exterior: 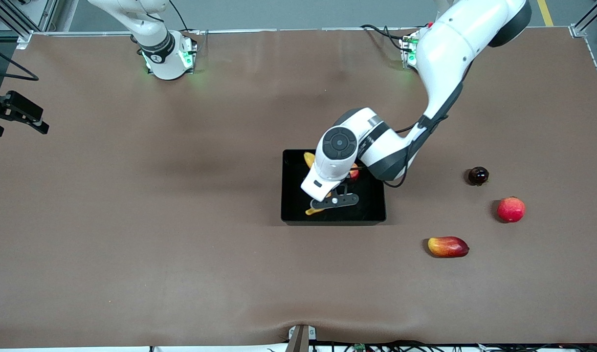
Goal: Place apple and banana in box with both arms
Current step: 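Carry the banana over the box with the left gripper, then open the left gripper to release the banana into the box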
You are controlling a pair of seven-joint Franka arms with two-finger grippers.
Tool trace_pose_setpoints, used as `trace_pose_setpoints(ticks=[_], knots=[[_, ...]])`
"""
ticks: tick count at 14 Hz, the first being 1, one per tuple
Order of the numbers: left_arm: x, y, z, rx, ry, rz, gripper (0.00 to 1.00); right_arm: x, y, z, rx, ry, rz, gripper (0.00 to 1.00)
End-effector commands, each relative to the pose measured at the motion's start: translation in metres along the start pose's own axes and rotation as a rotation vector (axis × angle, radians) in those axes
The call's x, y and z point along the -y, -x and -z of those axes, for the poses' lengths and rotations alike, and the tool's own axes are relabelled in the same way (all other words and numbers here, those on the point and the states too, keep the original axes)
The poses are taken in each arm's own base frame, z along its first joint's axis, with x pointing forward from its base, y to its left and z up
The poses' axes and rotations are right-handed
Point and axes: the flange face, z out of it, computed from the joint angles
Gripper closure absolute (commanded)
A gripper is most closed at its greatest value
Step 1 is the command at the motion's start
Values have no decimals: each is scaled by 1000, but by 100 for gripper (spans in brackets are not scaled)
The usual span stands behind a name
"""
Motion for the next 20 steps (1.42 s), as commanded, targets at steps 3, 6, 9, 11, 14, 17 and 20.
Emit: trace_pose_setpoints(ticks=[3,6,9,11,14,17,20], knots=[[-8,-6,-39,-53,18,0,100,-3,-2,4,0,-11,-18,0],[-5,-6,-58,-54,-13,3,100,-3,-2,4,0,-11,-18,0],[-6,-8,-64,-58,8,7,89,-3,-2,4,0,-11,-18,0],[-3,-13,-55,-71,13,13,42,-3,-2,4,0,-11,-18,0],[15,-36,-7,-127,23,36,0,-3,-2,3,1,-12,-18,0],[48,-56,96,-200,7,96,0,-3,-2,4,0,-11,-18,0],[105,-75,174,-206,-8,175,0,-2,-2,4,0,-12,-17,0]])
